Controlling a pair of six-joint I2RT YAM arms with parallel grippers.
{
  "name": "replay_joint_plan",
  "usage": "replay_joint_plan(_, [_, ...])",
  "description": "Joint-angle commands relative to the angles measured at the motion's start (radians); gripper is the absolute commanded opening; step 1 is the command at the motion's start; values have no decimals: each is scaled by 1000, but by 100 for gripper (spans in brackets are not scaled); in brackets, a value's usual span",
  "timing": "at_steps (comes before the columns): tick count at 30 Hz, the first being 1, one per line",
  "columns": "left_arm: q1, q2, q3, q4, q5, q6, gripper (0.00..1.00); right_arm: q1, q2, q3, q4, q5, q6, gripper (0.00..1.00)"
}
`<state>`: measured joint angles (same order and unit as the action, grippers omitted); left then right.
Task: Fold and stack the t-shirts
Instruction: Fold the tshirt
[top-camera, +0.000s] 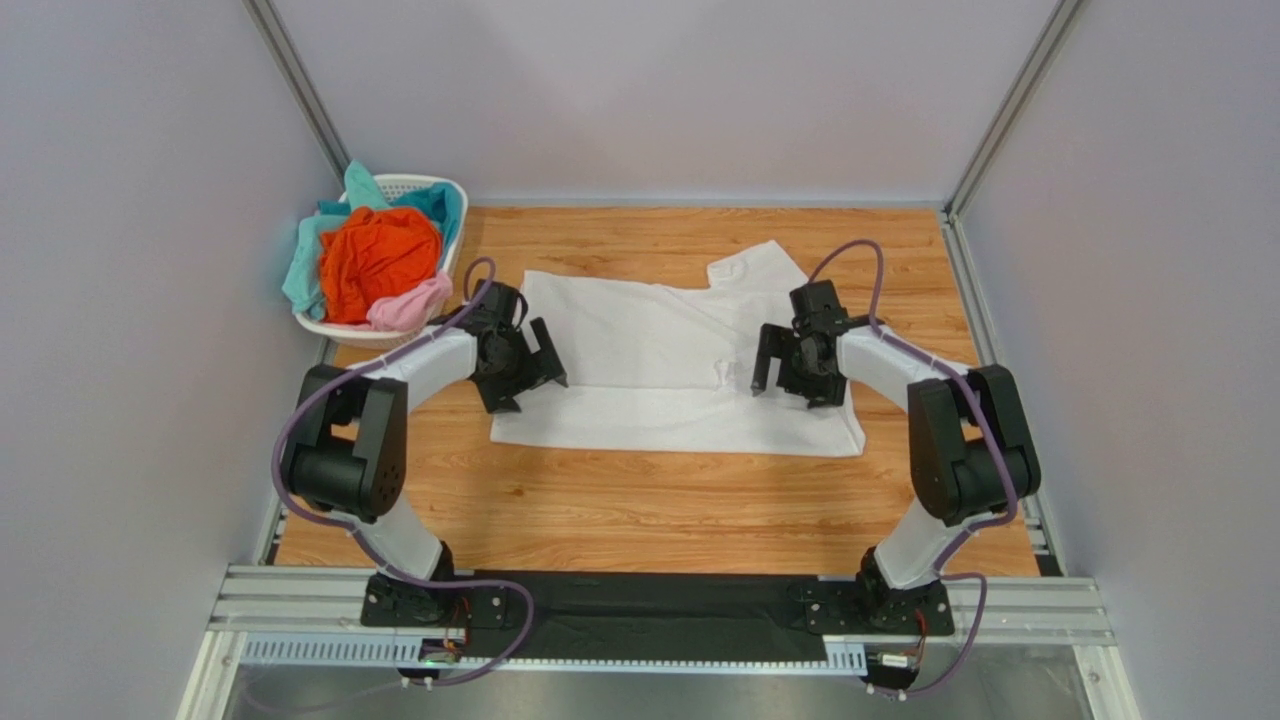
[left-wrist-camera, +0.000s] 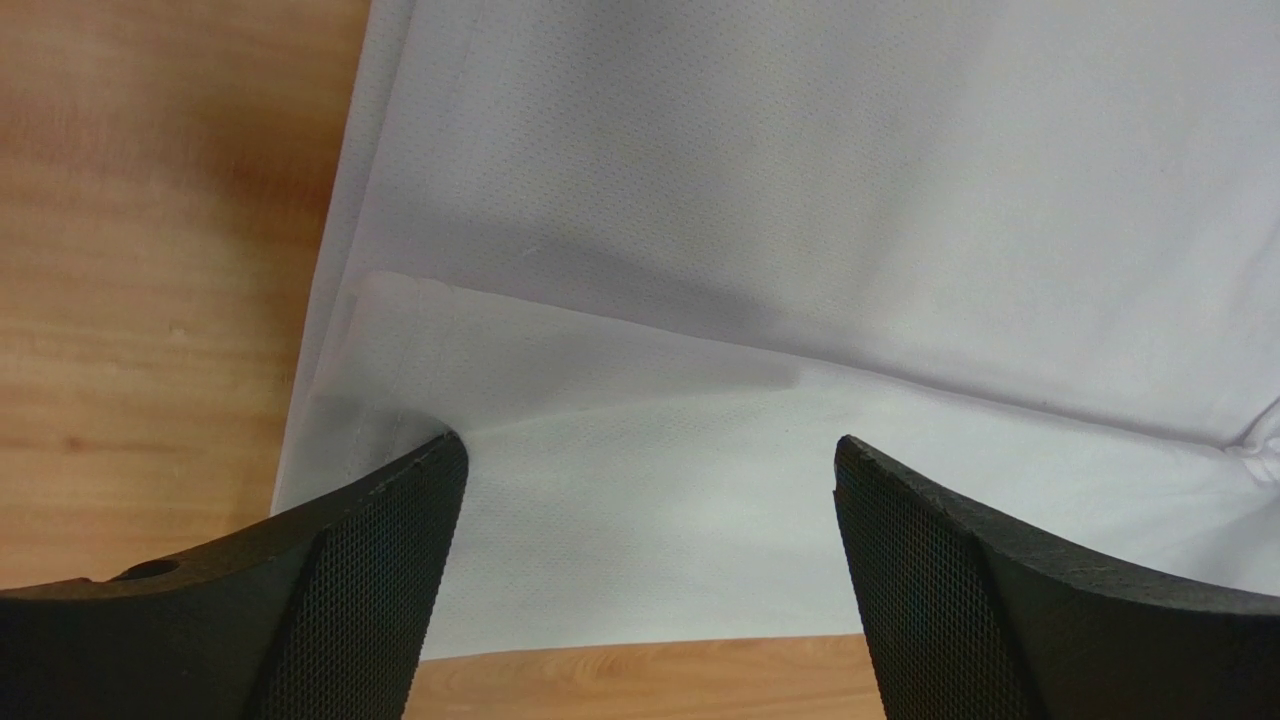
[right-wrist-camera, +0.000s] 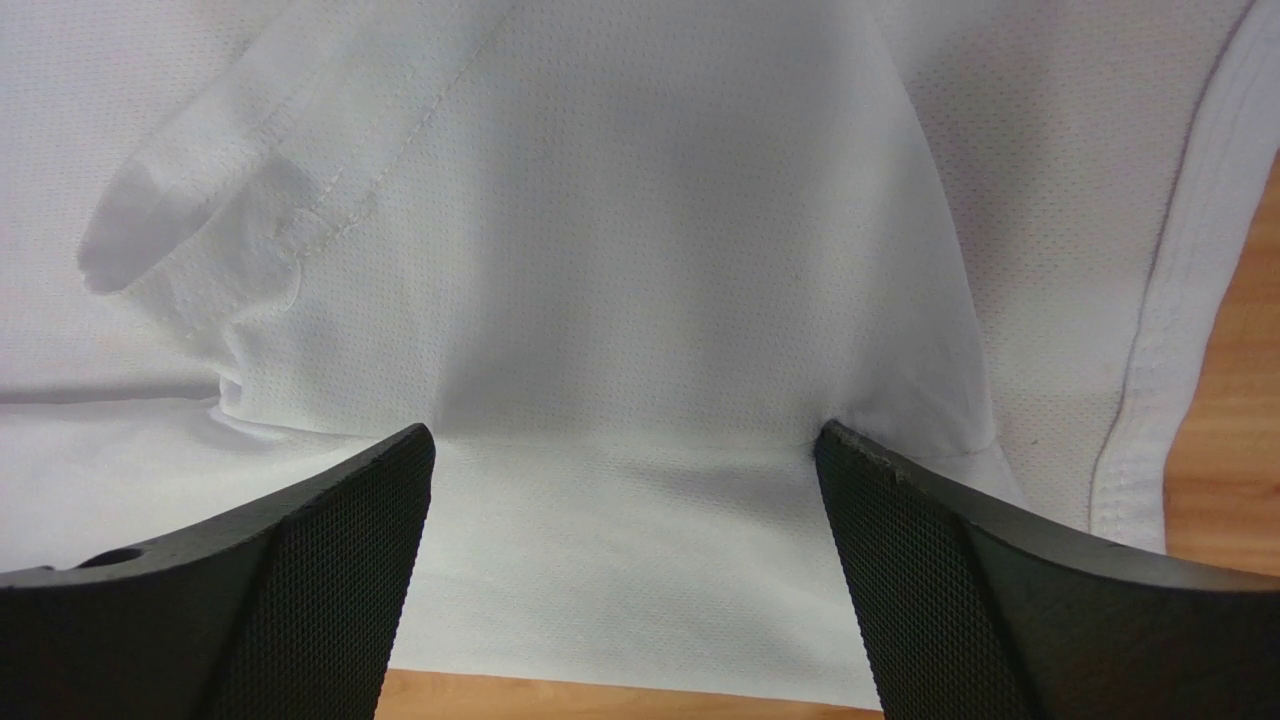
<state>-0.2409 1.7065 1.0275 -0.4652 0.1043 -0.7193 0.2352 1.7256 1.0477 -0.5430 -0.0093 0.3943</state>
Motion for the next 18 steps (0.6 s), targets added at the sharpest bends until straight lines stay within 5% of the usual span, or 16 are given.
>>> replay_joint_plan(1, [-3,-80,-136,-69,-2,-9,100,24,-69,-133,-34,-8,61,100])
replay_joint_plan(10, [-17,-376,-371,-92,9,-49,100,84,-337,-328,-93,6,143,100])
replay_joint_plan(18, [-17,-436,-193,-154,-59,0,100,84,-431,-102,-159,60,72,100])
